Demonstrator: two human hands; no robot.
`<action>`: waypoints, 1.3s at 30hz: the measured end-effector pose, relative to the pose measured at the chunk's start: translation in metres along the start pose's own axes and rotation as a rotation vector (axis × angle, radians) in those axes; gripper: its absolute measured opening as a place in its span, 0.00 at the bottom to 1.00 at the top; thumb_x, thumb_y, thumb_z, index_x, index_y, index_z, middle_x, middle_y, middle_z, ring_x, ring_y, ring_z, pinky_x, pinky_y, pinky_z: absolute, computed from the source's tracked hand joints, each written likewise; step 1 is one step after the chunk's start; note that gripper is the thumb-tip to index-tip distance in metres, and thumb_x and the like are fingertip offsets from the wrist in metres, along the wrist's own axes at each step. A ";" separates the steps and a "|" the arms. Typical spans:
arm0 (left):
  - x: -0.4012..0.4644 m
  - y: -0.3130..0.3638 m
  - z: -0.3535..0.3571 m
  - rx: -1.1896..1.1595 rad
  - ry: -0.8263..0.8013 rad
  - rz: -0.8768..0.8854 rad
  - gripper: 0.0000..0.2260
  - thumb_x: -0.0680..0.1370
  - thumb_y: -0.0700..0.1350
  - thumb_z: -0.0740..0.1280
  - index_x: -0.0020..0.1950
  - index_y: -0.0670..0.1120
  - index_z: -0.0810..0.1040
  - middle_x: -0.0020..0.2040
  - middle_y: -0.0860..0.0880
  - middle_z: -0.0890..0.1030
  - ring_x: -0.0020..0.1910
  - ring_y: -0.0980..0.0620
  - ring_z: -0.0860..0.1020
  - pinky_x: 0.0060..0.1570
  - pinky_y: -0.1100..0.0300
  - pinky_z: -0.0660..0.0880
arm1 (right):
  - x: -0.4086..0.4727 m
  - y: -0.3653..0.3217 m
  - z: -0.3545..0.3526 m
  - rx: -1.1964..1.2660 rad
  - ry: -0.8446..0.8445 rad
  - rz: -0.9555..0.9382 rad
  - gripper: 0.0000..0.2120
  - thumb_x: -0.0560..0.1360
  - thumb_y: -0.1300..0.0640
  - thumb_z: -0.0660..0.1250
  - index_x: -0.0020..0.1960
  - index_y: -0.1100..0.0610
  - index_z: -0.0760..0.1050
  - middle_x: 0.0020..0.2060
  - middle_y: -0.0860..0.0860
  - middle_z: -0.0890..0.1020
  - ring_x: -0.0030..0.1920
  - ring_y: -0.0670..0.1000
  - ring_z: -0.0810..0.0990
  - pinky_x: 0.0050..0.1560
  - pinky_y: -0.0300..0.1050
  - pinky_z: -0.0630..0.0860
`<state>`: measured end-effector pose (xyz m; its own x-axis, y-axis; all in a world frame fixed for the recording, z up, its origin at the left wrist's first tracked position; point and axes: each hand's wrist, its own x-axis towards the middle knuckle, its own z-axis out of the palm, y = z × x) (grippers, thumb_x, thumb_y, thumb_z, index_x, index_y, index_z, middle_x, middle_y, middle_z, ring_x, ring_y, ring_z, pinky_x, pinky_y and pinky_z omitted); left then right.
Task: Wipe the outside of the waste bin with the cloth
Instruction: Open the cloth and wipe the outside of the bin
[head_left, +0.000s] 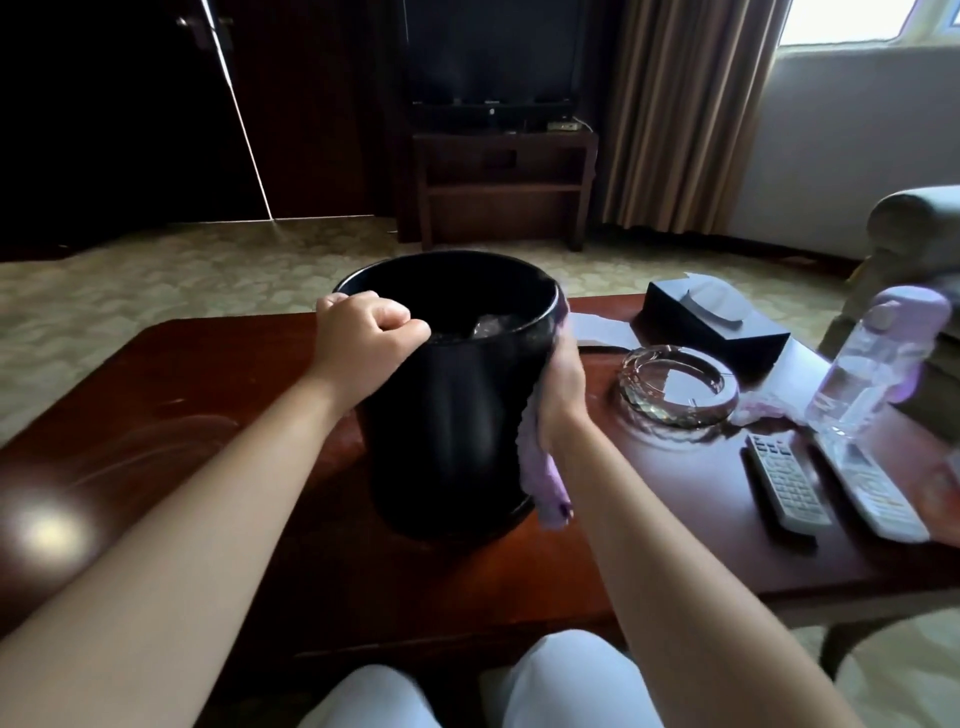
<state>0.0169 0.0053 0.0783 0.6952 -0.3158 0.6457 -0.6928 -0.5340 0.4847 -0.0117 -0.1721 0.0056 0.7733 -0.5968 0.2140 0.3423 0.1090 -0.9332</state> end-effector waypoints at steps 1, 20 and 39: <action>0.000 -0.001 -0.002 -0.005 -0.003 0.005 0.15 0.65 0.47 0.61 0.23 0.46 0.59 0.21 0.55 0.67 0.28 0.62 0.68 0.45 0.56 0.60 | -0.008 0.017 -0.005 0.050 0.062 0.166 0.25 0.78 0.40 0.54 0.65 0.55 0.72 0.62 0.49 0.77 0.61 0.46 0.73 0.67 0.47 0.68; -0.002 -0.006 -0.003 -0.066 0.028 0.066 0.15 0.62 0.55 0.57 0.22 0.49 0.57 0.21 0.57 0.67 0.27 0.63 0.68 0.41 0.59 0.60 | -0.092 0.014 0.041 -0.659 0.061 -0.234 0.25 0.77 0.45 0.37 0.71 0.50 0.34 0.69 0.41 0.31 0.70 0.40 0.30 0.70 0.39 0.27; -0.001 -0.003 -0.005 -0.042 -0.008 0.043 0.15 0.62 0.56 0.55 0.22 0.48 0.56 0.21 0.56 0.67 0.28 0.63 0.68 0.48 0.55 0.61 | -0.078 0.014 0.045 -0.466 0.312 -0.312 0.26 0.79 0.45 0.46 0.76 0.45 0.44 0.74 0.41 0.44 0.74 0.38 0.39 0.74 0.42 0.38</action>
<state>0.0177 0.0112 0.0793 0.6663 -0.3437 0.6618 -0.7290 -0.4869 0.4811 -0.0433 -0.0882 -0.0110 0.4589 -0.7554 0.4677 0.2044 -0.4225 -0.8830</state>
